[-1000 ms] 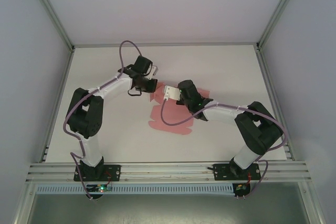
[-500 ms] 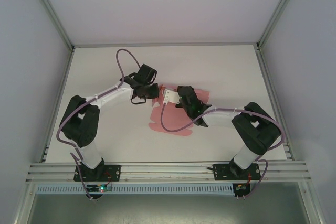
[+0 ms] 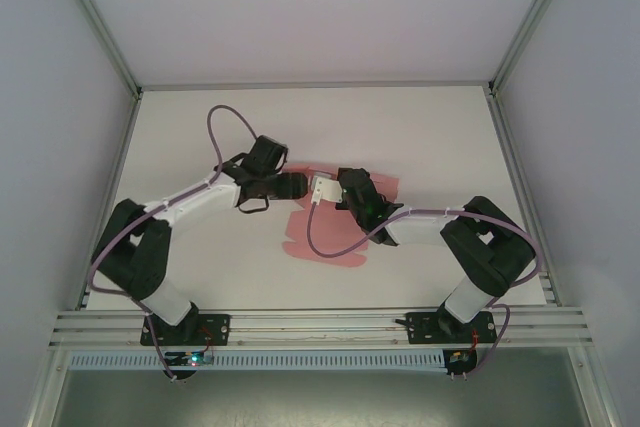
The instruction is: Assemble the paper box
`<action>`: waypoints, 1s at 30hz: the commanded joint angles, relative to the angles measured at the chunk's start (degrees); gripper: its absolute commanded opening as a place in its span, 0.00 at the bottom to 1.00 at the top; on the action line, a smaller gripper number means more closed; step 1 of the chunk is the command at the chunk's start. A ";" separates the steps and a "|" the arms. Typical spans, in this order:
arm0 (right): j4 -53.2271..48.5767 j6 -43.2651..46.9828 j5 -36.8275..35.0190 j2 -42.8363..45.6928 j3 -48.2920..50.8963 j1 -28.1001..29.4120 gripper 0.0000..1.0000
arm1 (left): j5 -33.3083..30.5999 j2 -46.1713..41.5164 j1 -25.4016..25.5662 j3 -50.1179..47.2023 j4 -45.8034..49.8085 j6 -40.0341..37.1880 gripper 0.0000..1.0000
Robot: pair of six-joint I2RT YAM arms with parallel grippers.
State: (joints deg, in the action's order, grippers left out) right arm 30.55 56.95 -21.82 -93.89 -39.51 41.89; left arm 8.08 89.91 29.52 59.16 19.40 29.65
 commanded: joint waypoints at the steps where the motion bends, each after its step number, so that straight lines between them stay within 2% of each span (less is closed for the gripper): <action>1: -6.83 -0.96 2.81 -0.51 1.27 1.00 0.00 | -5.16 -5.06 -1.31 -1.45 2.93 -2.02 0.90; 3: -6.64 -1.21 2.99 -0.42 1.39 0.92 0.00 | -8.46 -6.80 -2.98 -1.85 4.16 -1.02 1.00; 5: -6.44 -1.23 3.31 -0.14 1.74 0.96 0.00 | -9.59 -7.51 -6.51 -1.81 5.48 1.07 1.00; 7: -5.76 -1.40 3.45 0.13 2.05 0.92 0.00 | -7.99 -6.93 -10.81 -2.28 3.86 2.60 1.00; 11: -5.00 -1.13 3.30 0.52 2.11 1.00 0.00 | -4.65 -0.70 -16.24 0.10 2.29 2.29 1.00; 14: -4.54 -1.05 3.45 1.02 2.28 1.00 0.00 | -0.49 5.65 -16.42 3.86 2.44 1.17 0.87; 20: -2.99 -0.61 3.05 2.03 2.73 1.09 0.00 | 15.05 12.49 -15.17 4.89 -6.39 -3.37 0.68; 24: -2.98 -0.30 2.10 2.60 2.56 1.24 0.00 | 24.14 9.49 -14.32 -0.66 -16.52 -5.86 0.50; 30: -3.21 -0.26 -0.23 3.34 1.83 2.40 0.00 | 33.79 1.11 -11.12 -9.98 -25.20 -13.88 0.47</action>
State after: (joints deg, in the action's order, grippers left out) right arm 28.53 56.97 -21.63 -91.77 -37.71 43.00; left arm 32.84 94.65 15.64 51.46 2.22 22.15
